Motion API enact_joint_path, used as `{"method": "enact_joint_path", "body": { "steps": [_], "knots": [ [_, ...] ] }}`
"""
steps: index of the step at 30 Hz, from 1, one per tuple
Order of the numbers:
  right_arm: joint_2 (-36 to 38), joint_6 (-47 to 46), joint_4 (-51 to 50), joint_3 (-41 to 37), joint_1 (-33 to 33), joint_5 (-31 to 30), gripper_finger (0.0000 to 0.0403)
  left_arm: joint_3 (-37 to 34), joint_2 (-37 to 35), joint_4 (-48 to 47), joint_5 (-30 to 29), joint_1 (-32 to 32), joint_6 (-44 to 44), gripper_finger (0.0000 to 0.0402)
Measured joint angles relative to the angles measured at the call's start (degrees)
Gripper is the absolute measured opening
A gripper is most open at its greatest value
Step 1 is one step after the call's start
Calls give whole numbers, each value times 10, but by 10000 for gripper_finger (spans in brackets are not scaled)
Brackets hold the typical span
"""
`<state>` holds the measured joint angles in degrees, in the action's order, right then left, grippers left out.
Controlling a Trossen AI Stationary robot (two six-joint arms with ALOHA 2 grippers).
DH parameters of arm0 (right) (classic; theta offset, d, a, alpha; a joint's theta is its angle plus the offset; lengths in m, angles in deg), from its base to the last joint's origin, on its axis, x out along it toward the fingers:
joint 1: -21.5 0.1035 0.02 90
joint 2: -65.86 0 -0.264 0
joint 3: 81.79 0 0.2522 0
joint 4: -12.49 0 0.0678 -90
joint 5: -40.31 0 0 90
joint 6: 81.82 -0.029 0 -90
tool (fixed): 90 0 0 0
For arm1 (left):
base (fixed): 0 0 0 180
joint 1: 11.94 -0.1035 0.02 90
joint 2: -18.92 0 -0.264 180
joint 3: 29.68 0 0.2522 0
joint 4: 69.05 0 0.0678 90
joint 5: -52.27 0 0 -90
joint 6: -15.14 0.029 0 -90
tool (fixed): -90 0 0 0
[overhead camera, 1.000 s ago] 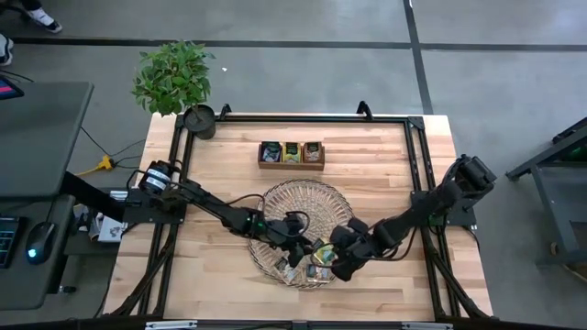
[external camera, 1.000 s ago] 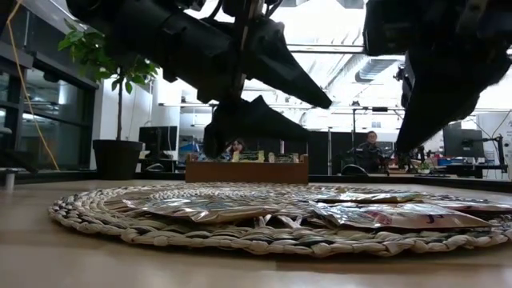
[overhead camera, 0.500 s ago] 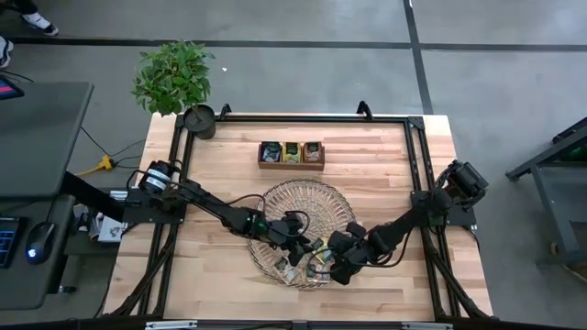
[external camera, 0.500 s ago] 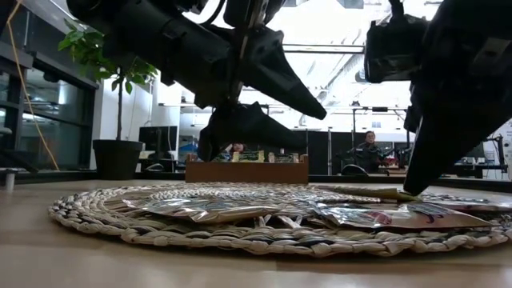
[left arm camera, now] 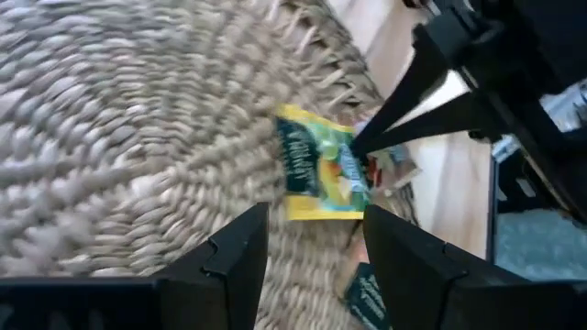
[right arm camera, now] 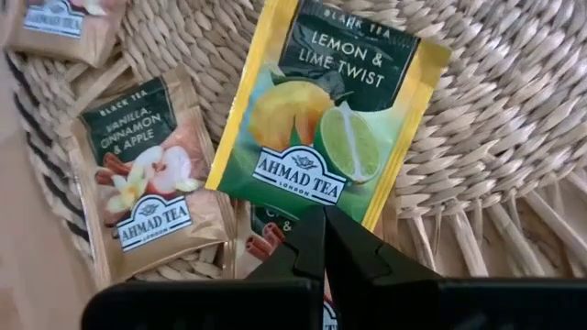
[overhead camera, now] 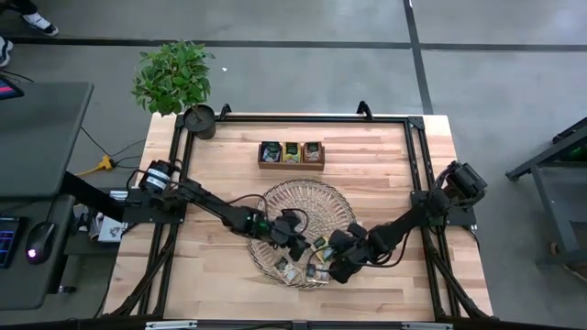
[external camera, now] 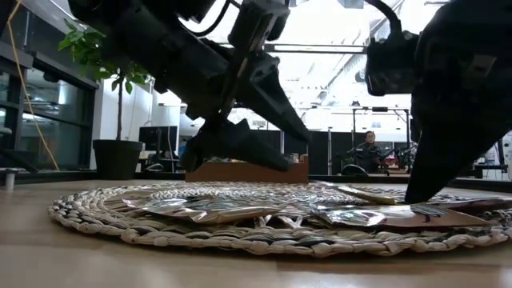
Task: Pick & Place Tea
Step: Put the yellow tea bag in the middle section of the wooden organizer
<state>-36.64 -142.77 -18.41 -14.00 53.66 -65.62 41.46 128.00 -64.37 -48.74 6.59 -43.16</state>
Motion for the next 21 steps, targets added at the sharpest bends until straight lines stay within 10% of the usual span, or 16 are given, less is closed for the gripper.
{"method": "enact_joint_path", "body": {
  "steps": [21],
  "knots": [
    [2,-31,123,-73,-3,18,0,0,0,-49,168,-80,-141,177]
  ]
}}
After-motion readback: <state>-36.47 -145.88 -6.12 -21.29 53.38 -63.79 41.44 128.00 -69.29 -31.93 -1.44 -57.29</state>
